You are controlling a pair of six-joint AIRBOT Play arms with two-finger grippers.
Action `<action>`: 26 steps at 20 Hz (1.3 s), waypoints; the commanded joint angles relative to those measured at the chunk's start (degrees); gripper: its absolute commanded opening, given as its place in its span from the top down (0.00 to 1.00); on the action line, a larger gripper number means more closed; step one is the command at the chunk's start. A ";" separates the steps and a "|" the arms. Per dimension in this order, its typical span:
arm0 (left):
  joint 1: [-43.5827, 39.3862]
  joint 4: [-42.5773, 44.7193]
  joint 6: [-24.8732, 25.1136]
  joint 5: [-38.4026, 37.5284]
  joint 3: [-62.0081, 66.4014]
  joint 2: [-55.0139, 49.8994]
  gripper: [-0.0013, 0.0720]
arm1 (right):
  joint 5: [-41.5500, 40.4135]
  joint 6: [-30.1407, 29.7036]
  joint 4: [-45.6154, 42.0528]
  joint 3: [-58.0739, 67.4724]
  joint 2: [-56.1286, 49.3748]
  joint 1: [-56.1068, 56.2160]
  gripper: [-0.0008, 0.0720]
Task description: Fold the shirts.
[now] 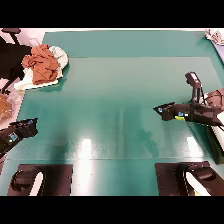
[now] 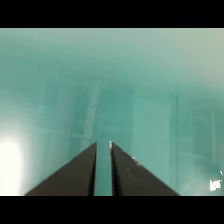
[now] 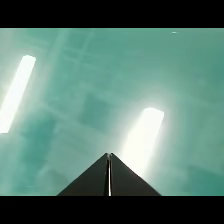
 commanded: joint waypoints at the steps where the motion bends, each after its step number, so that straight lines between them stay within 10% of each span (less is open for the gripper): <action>1: 0.02 0.02 0.02 0.02 -0.02 0.02 0.81 | 1.09 -0.02 9.92 1.68 -4.61 0.02 0.96; 13: 0.02 -2.58 -0.68 18.14 -0.02 -0.07 0.81 | 7.74 -0.72 22.58 1.75 -11.89 5.95 0.96; 19: 0.09 12.44 -13.44 19.98 14.71 -20.74 0.81 | 7.30 -0.70 22.56 1.75 -9.77 12.17 0.96; 22: 1.49 15.61 -13.46 13.27 31.74 -42.27 0.08 | 7.06 -0.70 22.47 1.75 -6.84 12.37 0.96; 26: 7.23 13.88 -12.94 2.40 52.68 -67.89 0.07 | 4.74 -0.70 21.57 1.73 -0.94 12.37 0.96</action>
